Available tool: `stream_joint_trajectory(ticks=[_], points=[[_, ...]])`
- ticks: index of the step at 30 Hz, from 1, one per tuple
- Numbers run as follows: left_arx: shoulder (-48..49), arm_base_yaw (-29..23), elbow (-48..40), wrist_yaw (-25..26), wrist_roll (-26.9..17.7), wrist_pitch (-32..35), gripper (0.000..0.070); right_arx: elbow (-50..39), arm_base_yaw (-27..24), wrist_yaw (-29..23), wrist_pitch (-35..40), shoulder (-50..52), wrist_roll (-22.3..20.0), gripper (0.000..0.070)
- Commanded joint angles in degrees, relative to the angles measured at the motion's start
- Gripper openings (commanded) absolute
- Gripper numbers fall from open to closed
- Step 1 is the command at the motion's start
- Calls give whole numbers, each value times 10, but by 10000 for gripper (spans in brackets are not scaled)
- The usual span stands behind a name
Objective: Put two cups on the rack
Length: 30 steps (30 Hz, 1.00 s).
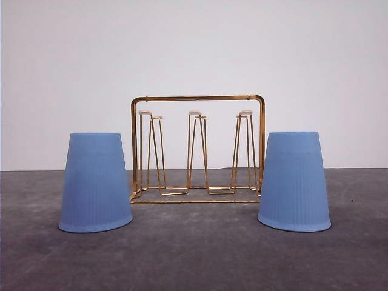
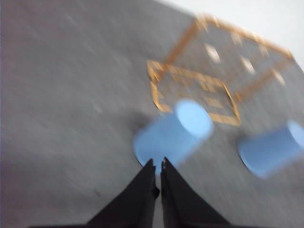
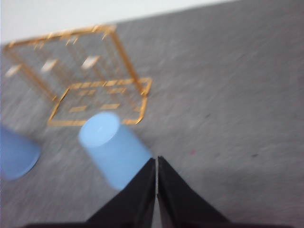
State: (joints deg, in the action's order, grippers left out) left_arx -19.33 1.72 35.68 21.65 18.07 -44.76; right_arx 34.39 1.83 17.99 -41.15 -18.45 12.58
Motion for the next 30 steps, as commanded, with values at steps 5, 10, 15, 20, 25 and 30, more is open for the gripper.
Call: stream_joint_trajectory(ticks=[5,10,15,20,25,30], points=[[-73,9,17,89,-58,-15,3,4,14,47,19,-69,-47,2],[-94,69,18,80,-110,-6,3,4,53,45,44,-92,-107,3],[-95,128,24,58,-261,1,3,4,96,45,48,-95,-162,4],[-95,142,23,58,-343,27,136,4,106,41,49,-95,-185,198],[-95,142,23,58,-341,73,442,4,106,40,51,-95,-186,422],[-120,144,23,58,-341,115,442,4,106,40,51,-95,-186,422]])
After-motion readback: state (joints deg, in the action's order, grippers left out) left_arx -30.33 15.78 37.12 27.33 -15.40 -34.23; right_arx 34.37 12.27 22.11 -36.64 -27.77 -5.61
